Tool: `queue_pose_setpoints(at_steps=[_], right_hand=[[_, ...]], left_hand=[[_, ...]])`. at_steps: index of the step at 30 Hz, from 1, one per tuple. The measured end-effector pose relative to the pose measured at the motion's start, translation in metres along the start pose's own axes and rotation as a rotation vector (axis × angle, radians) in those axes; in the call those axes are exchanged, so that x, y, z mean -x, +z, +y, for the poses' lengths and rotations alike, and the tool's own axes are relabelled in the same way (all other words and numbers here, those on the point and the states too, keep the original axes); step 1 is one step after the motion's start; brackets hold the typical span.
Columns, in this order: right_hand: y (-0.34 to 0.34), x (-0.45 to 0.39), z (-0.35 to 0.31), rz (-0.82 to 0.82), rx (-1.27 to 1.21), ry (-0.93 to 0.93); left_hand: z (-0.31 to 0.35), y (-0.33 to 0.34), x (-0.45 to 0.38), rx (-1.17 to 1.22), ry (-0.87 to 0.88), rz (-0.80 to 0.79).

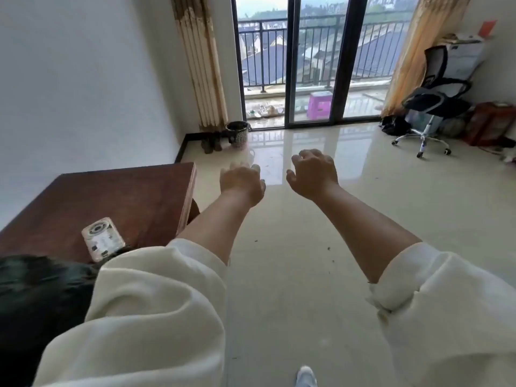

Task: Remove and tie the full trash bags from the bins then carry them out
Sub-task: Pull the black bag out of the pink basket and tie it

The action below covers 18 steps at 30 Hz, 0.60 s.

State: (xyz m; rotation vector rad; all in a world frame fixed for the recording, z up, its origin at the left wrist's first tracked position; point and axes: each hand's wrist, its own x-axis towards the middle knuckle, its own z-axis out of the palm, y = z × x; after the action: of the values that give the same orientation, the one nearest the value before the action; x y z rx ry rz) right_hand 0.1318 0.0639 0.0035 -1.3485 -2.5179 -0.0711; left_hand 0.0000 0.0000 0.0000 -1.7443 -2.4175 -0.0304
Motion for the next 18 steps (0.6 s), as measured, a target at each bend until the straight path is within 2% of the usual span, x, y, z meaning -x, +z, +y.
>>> queue_pose_setpoints(at_steps=[6,11,18], right_hand=[[0.123,-0.101,0.033,-0.281,-0.034,0.001],[0.192,-0.205,0.050,-0.393,-0.066,-0.021],[0.273,-0.393,0.053,-0.408,-0.081,-0.055]], left_hand=[[0.001,0.100,-0.120,0.051,-0.040,-0.225],[-0.025,0.150,-0.225,0.062,-0.111,-0.295],[-0.085,0.215,-0.389,0.073,-0.160,-0.388]])
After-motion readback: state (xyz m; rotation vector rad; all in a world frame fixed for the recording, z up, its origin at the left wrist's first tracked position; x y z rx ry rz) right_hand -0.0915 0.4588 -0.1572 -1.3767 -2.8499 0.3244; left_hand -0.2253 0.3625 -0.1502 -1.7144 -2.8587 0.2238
